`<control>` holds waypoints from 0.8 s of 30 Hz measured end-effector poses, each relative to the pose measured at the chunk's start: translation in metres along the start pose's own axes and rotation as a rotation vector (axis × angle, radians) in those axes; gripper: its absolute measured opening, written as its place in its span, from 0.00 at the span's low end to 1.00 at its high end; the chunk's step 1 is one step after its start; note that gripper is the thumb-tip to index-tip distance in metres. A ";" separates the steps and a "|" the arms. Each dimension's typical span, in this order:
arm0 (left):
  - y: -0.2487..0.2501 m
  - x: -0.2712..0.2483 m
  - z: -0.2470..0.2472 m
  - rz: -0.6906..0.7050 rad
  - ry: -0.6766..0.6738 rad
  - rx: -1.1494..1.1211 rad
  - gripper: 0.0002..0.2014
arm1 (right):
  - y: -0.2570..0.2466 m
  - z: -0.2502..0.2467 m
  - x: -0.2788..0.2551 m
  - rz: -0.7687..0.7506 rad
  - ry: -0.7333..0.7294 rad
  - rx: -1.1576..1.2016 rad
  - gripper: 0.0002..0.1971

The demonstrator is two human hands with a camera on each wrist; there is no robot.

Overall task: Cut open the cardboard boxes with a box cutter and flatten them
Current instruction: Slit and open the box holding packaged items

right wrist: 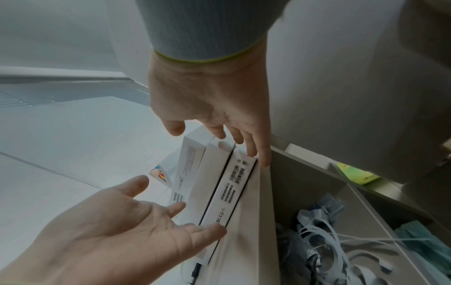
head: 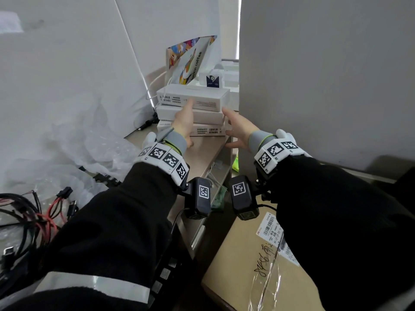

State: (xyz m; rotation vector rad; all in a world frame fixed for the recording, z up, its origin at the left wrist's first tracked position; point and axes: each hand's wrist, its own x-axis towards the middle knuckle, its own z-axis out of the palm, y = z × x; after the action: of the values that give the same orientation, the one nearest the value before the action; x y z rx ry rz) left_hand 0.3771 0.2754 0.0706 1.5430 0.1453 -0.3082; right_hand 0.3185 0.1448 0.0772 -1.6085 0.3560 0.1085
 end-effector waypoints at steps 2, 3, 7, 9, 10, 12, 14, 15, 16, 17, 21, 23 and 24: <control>0.004 -0.010 0.002 0.030 -0.002 0.022 0.37 | -0.002 -0.004 -0.006 -0.007 0.014 -0.021 0.28; 0.007 -0.013 0.004 0.045 -0.004 0.027 0.36 | -0.004 -0.007 -0.011 -0.014 0.029 -0.029 0.28; 0.003 -0.018 0.022 0.111 -0.009 0.050 0.47 | -0.005 -0.027 -0.043 -0.047 0.098 -0.018 0.26; 0.009 -0.054 0.035 0.143 -0.056 0.083 0.47 | -0.001 -0.037 -0.055 -0.047 0.125 0.001 0.24; 0.012 -0.084 0.044 0.160 -0.116 0.093 0.42 | 0.005 -0.046 -0.067 -0.045 0.151 0.006 0.22; 0.003 -0.112 0.061 0.162 -0.228 0.128 0.24 | 0.019 -0.062 -0.090 -0.022 0.206 0.034 0.20; -0.013 -0.131 0.078 0.139 -0.343 0.116 0.26 | 0.036 -0.080 -0.112 0.002 0.259 0.075 0.19; -0.020 -0.133 0.082 0.128 -0.361 0.116 0.28 | 0.044 -0.085 -0.119 0.016 0.268 0.090 0.19; -0.027 -0.136 0.087 0.105 -0.366 0.131 0.28 | 0.051 -0.090 -0.128 0.034 0.277 0.100 0.19; -0.036 -0.144 0.094 0.074 -0.391 0.157 0.26 | 0.060 -0.096 -0.141 0.048 0.299 0.107 0.19; -0.081 -0.178 0.117 0.007 -0.551 0.353 0.28 | 0.100 -0.120 -0.193 0.121 0.395 0.091 0.16; -0.104 -0.190 0.126 -0.038 -0.614 0.422 0.30 | 0.121 -0.130 -0.215 0.177 0.449 0.045 0.17; -0.117 -0.195 0.133 -0.067 -0.647 0.460 0.31 | 0.132 -0.134 -0.229 0.207 0.482 0.024 0.19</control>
State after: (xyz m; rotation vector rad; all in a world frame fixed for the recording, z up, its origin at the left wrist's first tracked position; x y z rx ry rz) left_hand 0.1442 0.1640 0.0175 1.8094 -0.4092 -0.9243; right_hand 0.0438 0.0456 0.0264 -1.5598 0.8929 -0.1299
